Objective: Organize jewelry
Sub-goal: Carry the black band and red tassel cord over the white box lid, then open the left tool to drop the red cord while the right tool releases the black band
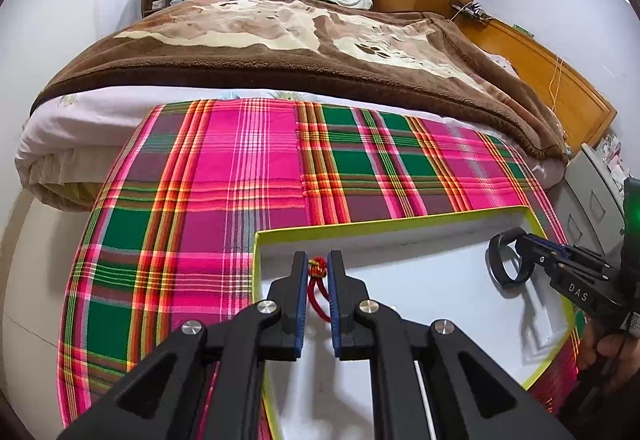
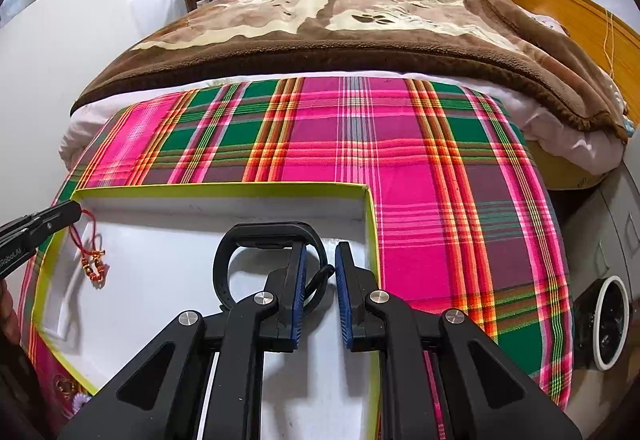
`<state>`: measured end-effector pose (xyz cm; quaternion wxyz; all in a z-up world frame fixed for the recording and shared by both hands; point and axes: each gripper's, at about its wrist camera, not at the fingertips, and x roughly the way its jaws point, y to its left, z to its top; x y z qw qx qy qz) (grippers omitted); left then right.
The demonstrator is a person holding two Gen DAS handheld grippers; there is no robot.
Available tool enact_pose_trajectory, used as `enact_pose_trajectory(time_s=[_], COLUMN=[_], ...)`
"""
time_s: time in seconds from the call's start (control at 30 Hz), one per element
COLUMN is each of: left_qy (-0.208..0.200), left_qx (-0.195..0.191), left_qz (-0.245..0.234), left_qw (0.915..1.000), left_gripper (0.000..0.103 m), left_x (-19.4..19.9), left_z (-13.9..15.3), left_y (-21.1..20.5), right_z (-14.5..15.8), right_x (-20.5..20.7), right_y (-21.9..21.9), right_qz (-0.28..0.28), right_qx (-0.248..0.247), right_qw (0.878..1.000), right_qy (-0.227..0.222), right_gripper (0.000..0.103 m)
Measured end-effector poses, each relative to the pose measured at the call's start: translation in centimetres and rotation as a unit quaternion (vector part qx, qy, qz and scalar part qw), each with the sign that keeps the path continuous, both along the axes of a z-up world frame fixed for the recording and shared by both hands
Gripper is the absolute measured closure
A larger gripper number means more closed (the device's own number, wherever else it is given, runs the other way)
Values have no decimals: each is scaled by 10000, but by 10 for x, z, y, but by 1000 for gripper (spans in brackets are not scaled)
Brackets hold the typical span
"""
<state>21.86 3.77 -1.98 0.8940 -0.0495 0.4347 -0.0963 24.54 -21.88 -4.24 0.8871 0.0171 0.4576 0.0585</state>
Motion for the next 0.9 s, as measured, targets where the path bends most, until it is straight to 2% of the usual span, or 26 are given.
enact_pose_trajectory(time_s=[0.2, 0.27, 0.33, 0.63, 0.83, 0.9], left_qy=[91, 106, 85, 25, -118, -202], left_qx=[-13, -68, -57, -31, -258, -251], left_qz=[58, 74, 56, 36, 18, 21], left_qw=[9999, 9999, 9999, 10000, 9996, 9995], left_gripper=[90, 81, 76, 69, 63, 61], left_x=[6, 5, 4, -9, -30, -40], left_z=[-5, -5, -4, 2, 16, 21], left_y=[2, 3, 3, 2, 8, 10], right_z=[-1, -1, 1, 10, 22, 27], right_x=[3, 2, 2, -5, -21, -32], right_y=[2, 4, 5, 5, 3, 2], right_qz=[0, -8, -1, 9, 34, 62], right_qx=[-68, -120, -162, -126, 75, 176], right_qw=[10000, 9999, 9998, 9997, 9991, 9986], right_qy=[-18, -27, -89, -228, -411, -495], right_gripper=[88, 88, 88, 87, 77, 67])
